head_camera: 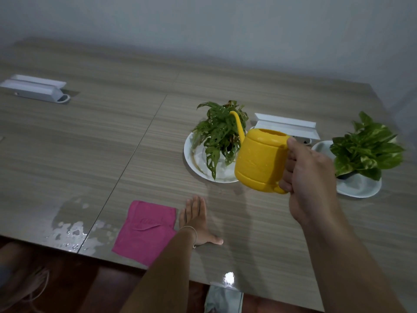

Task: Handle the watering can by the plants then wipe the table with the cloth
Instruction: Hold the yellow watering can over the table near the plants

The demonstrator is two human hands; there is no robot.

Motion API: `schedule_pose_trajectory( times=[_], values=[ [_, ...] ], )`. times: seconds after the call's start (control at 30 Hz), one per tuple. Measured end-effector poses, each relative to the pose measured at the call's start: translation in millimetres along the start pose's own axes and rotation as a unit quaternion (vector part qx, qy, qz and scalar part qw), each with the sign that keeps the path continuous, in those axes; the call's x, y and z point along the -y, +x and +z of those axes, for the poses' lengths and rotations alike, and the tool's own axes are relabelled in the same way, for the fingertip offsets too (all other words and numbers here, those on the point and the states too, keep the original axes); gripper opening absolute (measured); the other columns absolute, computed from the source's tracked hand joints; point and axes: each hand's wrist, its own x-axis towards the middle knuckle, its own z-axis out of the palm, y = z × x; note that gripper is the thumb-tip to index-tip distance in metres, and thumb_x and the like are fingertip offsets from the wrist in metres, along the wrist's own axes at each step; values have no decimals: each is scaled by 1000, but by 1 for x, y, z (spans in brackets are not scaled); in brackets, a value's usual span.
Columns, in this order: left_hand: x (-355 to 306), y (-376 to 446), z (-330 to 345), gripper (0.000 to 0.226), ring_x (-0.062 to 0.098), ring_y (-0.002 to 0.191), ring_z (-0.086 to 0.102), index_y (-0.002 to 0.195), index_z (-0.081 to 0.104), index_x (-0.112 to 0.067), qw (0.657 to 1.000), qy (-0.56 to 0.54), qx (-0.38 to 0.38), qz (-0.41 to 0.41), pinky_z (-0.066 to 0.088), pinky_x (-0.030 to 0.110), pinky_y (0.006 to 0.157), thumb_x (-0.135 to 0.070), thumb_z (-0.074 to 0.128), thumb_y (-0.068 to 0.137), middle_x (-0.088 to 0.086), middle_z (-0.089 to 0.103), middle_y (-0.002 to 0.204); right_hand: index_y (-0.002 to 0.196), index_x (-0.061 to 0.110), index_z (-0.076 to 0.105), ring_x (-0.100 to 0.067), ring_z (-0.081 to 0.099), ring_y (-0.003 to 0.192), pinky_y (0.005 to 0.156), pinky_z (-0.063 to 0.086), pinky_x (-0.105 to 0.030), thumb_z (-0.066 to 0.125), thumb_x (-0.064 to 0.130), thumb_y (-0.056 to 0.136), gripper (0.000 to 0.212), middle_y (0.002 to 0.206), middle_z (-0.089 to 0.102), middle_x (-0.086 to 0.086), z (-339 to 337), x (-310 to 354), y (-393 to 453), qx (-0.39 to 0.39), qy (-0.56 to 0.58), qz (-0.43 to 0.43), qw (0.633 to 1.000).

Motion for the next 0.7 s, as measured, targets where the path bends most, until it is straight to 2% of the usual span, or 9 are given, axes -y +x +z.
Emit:
schedule_pose_trajectory(
  times=[0.07, 0.17, 0.23, 0.33, 0.7],
  values=[
    [0, 1, 0, 148, 26, 139, -42, 144, -39, -20, 1000, -1, -1, -2, -14, 50, 120, -70, 75, 63, 0, -49, 149, 58, 27, 50, -6, 33, 49, 43, 30, -24, 60, 34, 103, 47, 53, 33, 13, -2, -4, 0, -15, 14, -2, 1000],
    [0, 2, 2, 148, 24, 139, -42, 144, -38, -21, 1000, -1, -8, -7, -16, 48, 119, -71, 74, 62, -1, -48, 149, 59, 27, 52, -2, 34, 45, 38, 29, -20, 59, 31, 103, 45, 50, 35, 16, -8, -11, -1, -36, 41, -7, 999],
    [0, 2, 3, 148, 23, 138, -43, 144, -38, -22, 1000, -5, -12, -8, -17, 48, 118, -71, 75, 61, -2, -48, 149, 57, 27, 47, -1, 34, 41, 37, 28, -19, 59, 29, 103, 48, 48, 37, 17, -14, -15, -2, -45, 56, -13, 997],
    [-1, 2, 4, 149, 22, 137, -43, 145, -37, -23, 1000, -6, -20, -8, -17, 47, 117, -72, 74, 60, -2, -48, 149, 62, 26, 34, -5, 25, 42, 39, 23, -21, 57, 25, 104, 47, 48, 28, 13, -20, -21, -3, -48, 80, -21, 995],
    [-1, 3, 15, 152, 20, 143, -36, 147, -33, -23, 996, -28, -84, -4, -15, 44, 120, -85, 65, 49, -1, -38, 157, 62, 25, 30, -8, 22, 44, 39, 21, -22, 56, 20, 103, 49, 51, 24, 9, -48, -42, -16, -75, 102, -3, 992]
  ],
)
